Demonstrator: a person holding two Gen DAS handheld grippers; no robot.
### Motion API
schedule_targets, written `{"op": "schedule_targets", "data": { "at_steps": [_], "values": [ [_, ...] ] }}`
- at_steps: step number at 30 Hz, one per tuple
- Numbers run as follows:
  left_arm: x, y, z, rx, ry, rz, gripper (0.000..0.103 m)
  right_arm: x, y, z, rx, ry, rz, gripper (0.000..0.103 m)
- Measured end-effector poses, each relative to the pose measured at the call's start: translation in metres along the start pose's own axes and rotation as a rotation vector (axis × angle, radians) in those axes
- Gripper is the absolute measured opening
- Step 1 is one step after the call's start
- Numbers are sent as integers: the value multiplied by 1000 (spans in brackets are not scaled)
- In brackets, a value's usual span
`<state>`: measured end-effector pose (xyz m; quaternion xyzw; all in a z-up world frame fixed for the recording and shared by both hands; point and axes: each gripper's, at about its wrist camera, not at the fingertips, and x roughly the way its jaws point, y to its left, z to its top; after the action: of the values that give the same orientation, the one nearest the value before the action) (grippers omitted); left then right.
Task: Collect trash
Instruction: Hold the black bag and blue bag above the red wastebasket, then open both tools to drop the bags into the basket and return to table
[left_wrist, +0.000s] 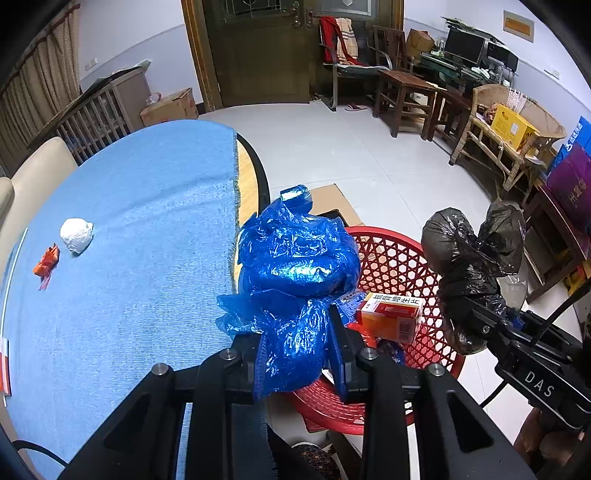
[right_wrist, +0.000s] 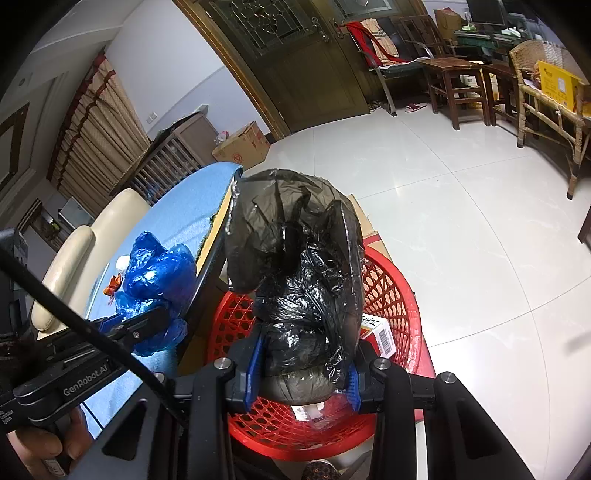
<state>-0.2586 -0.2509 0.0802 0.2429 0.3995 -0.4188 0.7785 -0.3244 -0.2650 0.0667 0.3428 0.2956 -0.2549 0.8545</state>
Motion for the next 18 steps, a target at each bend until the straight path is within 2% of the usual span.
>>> {"op": "schedule_targets", "data": {
  "at_steps": [18],
  "values": [
    [13,1,3,29,26,-39,30,7,-3,-2,8,6,-20,38]
  ]
}}
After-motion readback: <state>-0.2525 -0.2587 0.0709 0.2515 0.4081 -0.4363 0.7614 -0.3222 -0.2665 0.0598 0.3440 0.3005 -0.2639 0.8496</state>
